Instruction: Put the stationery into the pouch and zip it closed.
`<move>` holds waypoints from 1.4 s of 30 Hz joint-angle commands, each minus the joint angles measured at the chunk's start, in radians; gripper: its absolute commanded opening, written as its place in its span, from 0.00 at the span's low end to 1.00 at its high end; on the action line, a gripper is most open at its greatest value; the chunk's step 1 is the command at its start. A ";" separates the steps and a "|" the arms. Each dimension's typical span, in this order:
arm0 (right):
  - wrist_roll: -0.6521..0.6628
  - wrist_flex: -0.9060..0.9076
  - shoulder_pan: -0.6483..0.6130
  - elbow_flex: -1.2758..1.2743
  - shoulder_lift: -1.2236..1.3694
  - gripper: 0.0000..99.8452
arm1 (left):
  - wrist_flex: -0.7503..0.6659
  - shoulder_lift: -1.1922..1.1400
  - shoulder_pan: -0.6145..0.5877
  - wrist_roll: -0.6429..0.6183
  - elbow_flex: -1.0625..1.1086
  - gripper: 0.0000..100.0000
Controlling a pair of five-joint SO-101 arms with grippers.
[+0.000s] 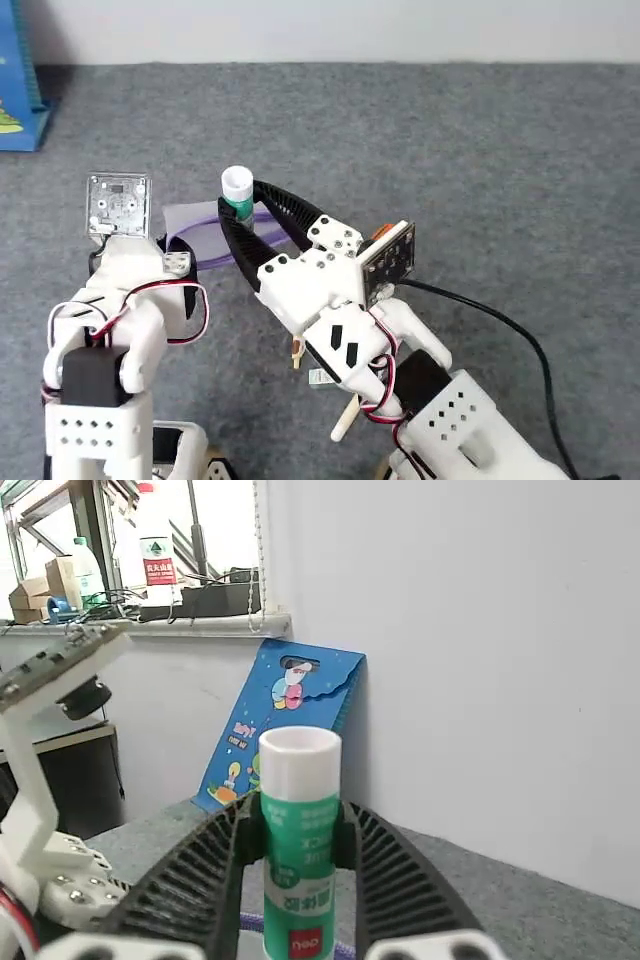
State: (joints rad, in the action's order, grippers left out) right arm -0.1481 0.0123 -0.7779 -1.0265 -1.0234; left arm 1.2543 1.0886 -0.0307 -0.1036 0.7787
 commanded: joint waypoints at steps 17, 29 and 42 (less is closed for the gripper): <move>-0.049 -0.282 0.082 0.011 0.328 0.01 | 0.100 -0.011 0.055 -0.044 -0.191 0.01; -0.021 0.001 0.067 0.017 0.094 0.18 | 0.100 -0.011 0.054 -0.044 -0.188 0.01; -0.172 0.693 0.255 0.405 0.125 0.16 | 0.100 -0.011 -0.031 -0.069 -0.186 0.01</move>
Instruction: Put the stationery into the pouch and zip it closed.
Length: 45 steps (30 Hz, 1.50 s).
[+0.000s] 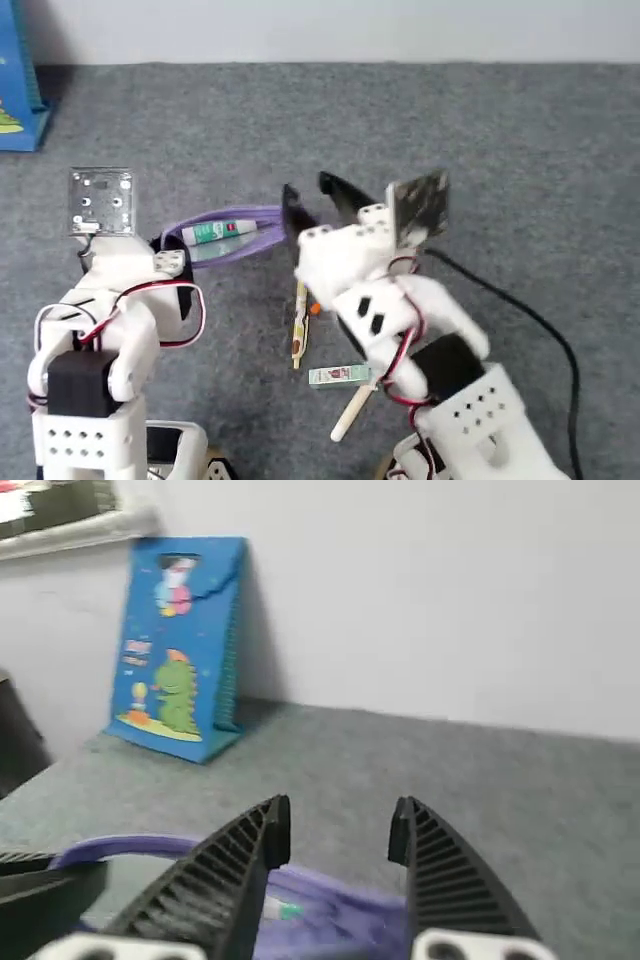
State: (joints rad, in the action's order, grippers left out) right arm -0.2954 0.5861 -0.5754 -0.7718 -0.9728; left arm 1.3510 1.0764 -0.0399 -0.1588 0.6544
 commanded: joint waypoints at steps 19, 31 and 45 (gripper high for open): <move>-0.071 0.272 0.280 0.523 0.901 0.16 | -0.026 0.002 -0.078 -0.015 -0.024 0.01; -0.169 0.294 0.329 0.944 1.480 0.16 | -0.025 0.002 -0.075 -0.015 -0.024 0.01; -0.279 0.539 0.341 1.062 1.489 0.16 | -0.021 0.002 -0.078 -0.015 -0.024 0.01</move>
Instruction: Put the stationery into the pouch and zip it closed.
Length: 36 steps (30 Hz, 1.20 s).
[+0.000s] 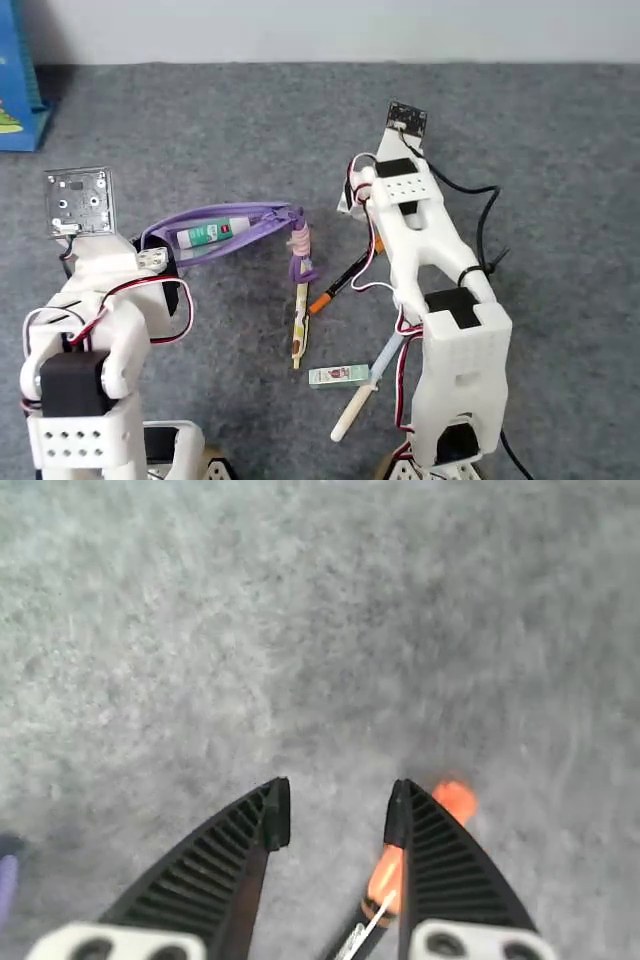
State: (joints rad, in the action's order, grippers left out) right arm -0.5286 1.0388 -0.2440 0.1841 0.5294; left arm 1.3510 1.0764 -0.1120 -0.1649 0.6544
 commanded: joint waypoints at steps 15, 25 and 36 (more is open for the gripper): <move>-0.112 0.243 0.030 0.187 0.018 0.16 | -0.061 0.002 -0.008 -0.009 0.021 0.01; -0.049 0.242 0.047 0.316 0.209 0.16 | -0.055 0.002 -0.008 -0.009 0.024 0.01; 0.008 0.349 0.048 0.463 0.278 0.01 | -0.055 0.003 -0.008 -0.009 0.024 0.01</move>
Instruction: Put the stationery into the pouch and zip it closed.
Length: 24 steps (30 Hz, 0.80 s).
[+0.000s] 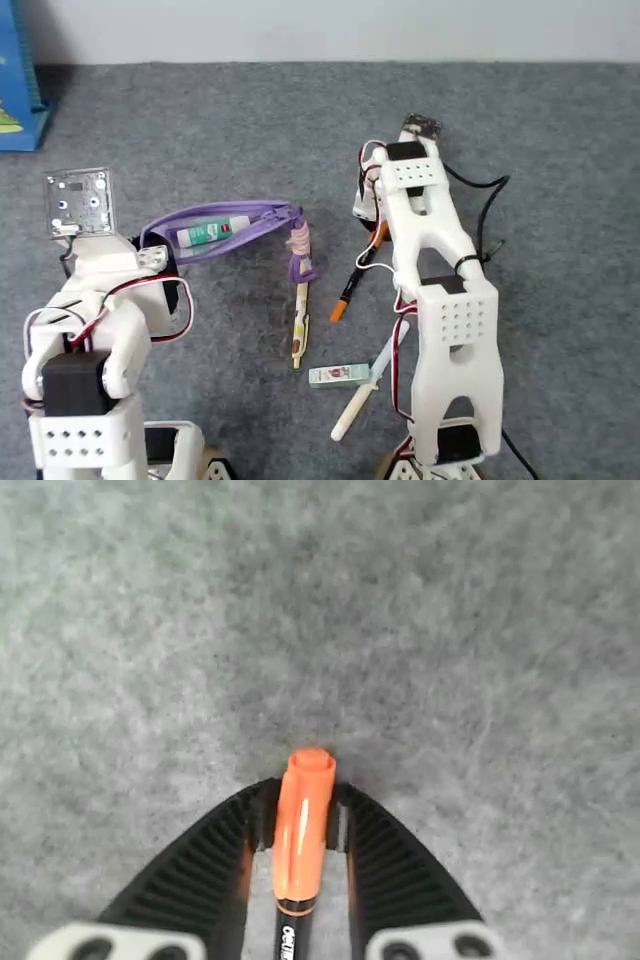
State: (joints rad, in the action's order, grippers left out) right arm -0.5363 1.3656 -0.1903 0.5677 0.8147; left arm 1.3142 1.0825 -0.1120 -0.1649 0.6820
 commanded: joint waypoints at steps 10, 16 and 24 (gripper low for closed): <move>0.112 0.229 -0.008 0.227 -0.053 0.01 | -0.018 -0.003 -0.008 -0.009 -0.004 0.01; 0.212 0.328 -0.010 0.227 -0.171 0.01 | -0.018 -0.003 -0.008 -0.009 -0.002 0.01; 0.229 0.427 -0.016 0.216 -0.309 0.01 | -0.018 -0.003 -0.008 -0.009 -0.002 0.01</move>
State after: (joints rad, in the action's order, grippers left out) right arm -0.3214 1.7476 -0.1979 0.7411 0.6122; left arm 1.3142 1.0825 -0.1120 -0.1649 0.6820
